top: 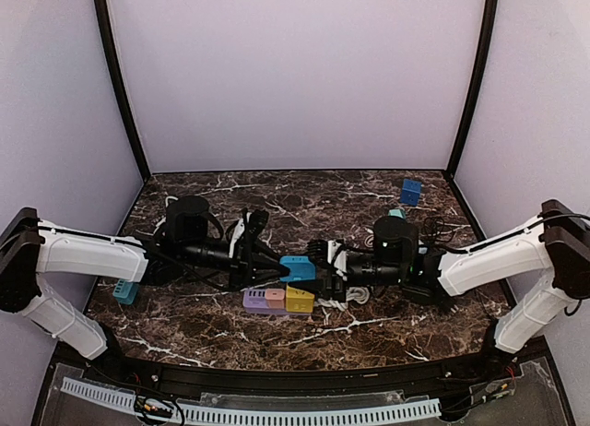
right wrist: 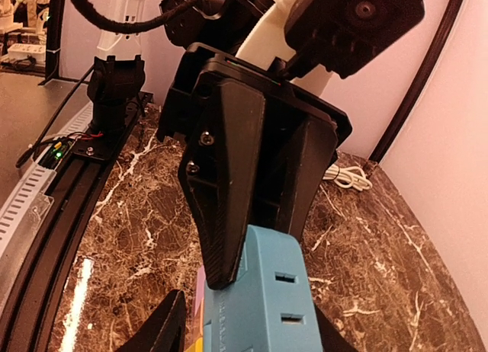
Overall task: Insert the plug
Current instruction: Adjust the plug.
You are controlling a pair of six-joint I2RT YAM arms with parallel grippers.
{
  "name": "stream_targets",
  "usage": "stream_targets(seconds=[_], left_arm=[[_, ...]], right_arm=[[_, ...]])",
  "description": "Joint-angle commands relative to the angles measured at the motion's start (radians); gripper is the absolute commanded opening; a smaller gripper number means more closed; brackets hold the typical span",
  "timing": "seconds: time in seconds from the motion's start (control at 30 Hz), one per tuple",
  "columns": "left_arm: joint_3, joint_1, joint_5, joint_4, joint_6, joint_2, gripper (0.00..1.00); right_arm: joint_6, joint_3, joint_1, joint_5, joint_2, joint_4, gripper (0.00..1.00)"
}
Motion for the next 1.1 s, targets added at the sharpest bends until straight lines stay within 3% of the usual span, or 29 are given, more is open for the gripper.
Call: stream_targets(seconds=[0.0,0.27,0.5,0.73,0.93,1.07], left_arm=[[0.018,0.007,-0.025,0.038,-0.007,-0.034,0.01],[0.026,0.007,-0.026,0.032,0.008,-0.03,0.01],[0.026,0.007,-0.034,0.033,0.019,-0.029,0.01],[0.019,0.007,-0.034,0.036,0.025,-0.03,0.01],[0.009,0.007,-0.037,0.038,0.022,-0.035,0.01],[0.004,0.007,-0.034,0.047,0.017,-0.036,0.01]], right_arm=[[0.062,-0.057,0.02,0.001,0.02,0.007,0.48],[0.09,-0.077,0.02,-0.001,0.009,-0.019,0.5],[0.145,-0.114,0.026,-0.041,-0.004,0.0,0.42],[0.188,-0.153,0.032,-0.02,-0.029,0.025,0.42],[0.198,-0.19,0.015,-0.012,-0.075,0.024,0.5],[0.215,-0.172,-0.035,-0.065,-0.083,0.036,0.64]])
